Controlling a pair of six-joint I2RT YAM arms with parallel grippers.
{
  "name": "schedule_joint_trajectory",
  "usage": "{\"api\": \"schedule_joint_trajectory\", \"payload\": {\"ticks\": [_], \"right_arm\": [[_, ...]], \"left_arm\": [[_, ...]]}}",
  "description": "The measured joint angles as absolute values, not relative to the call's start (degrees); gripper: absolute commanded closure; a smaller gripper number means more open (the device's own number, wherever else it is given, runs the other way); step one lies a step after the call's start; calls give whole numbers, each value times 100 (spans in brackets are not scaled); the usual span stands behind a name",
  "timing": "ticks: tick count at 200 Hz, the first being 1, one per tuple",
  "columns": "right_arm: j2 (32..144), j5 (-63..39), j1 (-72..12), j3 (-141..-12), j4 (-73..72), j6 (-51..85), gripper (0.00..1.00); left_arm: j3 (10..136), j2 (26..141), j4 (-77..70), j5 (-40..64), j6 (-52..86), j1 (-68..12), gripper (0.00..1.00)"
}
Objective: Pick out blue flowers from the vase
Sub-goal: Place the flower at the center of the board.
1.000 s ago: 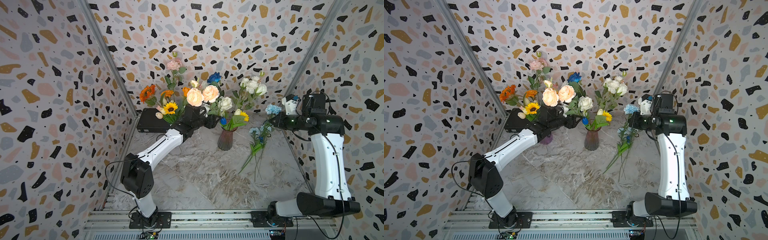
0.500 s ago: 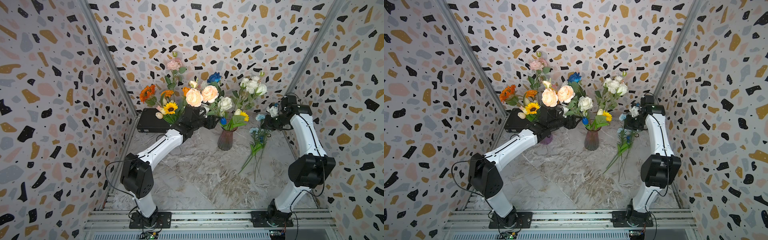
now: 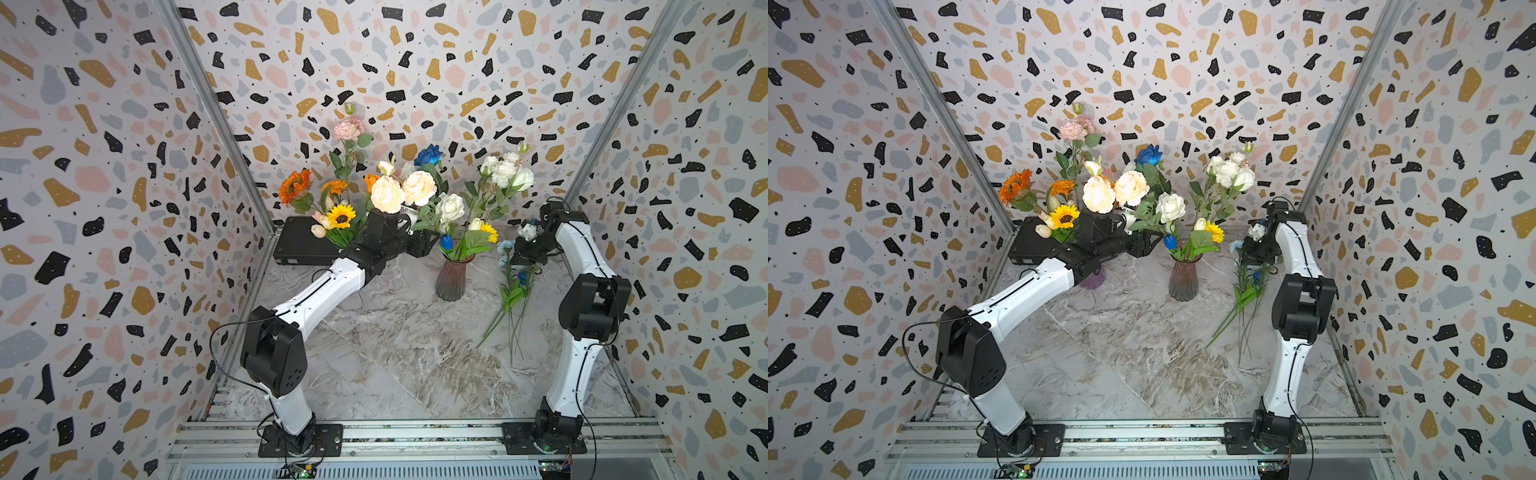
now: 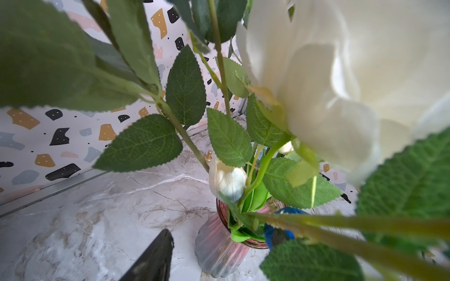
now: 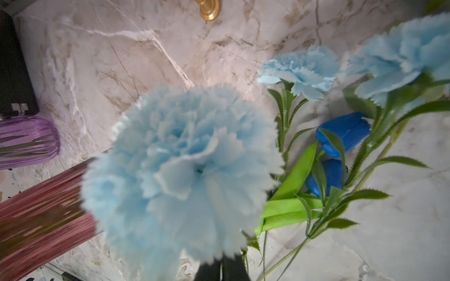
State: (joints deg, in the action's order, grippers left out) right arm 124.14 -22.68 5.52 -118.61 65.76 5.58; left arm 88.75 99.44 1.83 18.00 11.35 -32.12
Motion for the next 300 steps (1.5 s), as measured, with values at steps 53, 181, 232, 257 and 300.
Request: {"api": "schedule_joint_trajectory", "payload": {"ticks": [53,181,232,257,300], "right_arm": [[12914,-2244,552,-11865,6438,674,100],[12473,-2180,554,-11561,6058,836,74],[11587,-2198,552,-11406,5935,858,71],[10892,-2298,545,-10613,5529,864,70],[8820,-2099,340,-8322,4523,1017,66]], "left_arm": [[8873,9944,134,1815,1164,-3203,37],[8840,9944,119,1813,1177,-3203,37],[8840,9944,119,1811,1179,-3203,36],[8840,9944,121,1809,1179,-3203,36],[8840,9944,121,1809,1184,-3203,37]]}}
